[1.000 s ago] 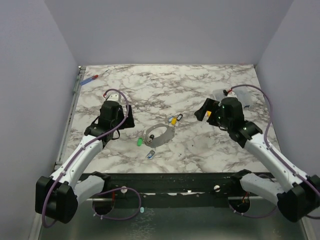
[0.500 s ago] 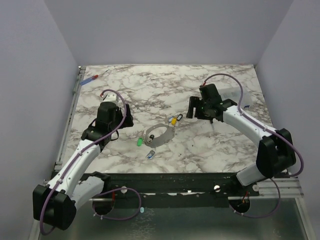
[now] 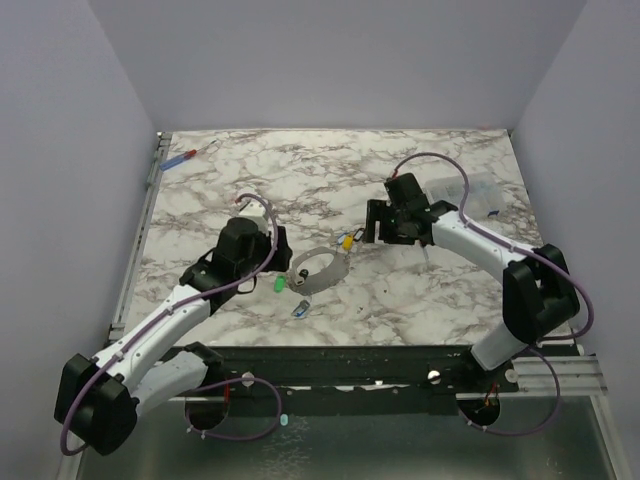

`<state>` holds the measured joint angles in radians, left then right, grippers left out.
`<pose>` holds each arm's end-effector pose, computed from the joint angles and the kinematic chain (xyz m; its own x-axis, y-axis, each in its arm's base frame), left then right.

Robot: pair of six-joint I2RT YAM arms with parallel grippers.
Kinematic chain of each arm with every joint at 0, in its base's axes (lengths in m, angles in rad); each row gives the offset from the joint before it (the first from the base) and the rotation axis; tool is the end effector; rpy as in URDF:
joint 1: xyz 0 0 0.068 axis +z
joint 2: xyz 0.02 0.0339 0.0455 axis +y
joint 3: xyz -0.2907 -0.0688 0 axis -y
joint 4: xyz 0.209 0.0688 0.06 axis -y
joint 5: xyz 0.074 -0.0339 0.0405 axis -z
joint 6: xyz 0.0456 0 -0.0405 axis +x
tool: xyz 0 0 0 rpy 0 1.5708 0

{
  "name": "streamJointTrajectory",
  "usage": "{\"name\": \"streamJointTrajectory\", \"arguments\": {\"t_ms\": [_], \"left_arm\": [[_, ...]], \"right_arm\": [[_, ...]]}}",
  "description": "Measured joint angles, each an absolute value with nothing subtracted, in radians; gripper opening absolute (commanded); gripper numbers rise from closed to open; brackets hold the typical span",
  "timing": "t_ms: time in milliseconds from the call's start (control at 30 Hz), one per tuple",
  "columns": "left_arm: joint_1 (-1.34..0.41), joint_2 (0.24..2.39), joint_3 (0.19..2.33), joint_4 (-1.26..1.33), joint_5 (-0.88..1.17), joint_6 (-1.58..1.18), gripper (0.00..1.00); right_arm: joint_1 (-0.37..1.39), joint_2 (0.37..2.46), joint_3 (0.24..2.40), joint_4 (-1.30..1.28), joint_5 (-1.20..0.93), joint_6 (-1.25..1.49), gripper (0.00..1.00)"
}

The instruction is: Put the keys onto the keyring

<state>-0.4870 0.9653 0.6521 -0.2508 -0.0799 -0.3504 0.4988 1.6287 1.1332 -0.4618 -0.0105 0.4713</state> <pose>0.1544 -0.0777 0.2813 -0.5834 -0.0783 -0.8084 0.2200 0.9429 -0.2500 0.2791 0.1526 0.2593 -0.8593 0.0489 -0.5091 -0.1049 0.9574 0.2691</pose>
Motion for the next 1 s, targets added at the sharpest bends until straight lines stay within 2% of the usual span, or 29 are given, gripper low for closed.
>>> {"name": "streamJointTrajectory", "arguments": {"t_ms": [200,433,667,800,1000], "left_arm": [[-0.637,0.963,0.609,-0.191,-0.075,-0.326,0.69],[-0.742,0.964,0.554,-0.049,-0.096,-0.152,0.67],[-0.752,0.905,0.39,0.102,-0.074,0.058,0.65],[-0.755,0.791,0.326,0.136,-0.067,0.153,0.63],[-0.755,0.687,0.3,0.183,-0.068,0.241,0.58]], "right_arm": [[0.503,1.453,0.929,-0.36,0.022,0.491,0.79],[0.509,1.261,0.664,-0.134,-0.159,0.411,0.78],[0.599,1.11,0.415,0.212,-0.282,0.297,0.8],[0.642,1.123,0.307,0.434,-0.332,0.225,0.77],[0.727,1.243,0.313,0.609,-0.344,0.07,0.67]]}}
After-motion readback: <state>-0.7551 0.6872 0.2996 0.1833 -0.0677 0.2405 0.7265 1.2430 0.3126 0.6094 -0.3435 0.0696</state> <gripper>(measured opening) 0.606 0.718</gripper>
